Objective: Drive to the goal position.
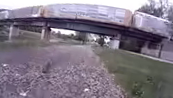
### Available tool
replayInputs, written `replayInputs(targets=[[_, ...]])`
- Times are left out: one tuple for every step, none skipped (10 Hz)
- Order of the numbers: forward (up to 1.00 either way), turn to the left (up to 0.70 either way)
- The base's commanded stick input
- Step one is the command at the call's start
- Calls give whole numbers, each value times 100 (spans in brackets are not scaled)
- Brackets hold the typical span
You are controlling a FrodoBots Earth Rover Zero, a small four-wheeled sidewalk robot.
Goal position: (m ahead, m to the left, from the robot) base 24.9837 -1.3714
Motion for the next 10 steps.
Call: replayInputs(targets=[[70, 0], [70, 0], [70, 0], [70, 0], [70, 0], [70, 0], [70, 0], [70, 0], [70, 0], [70, 0]])
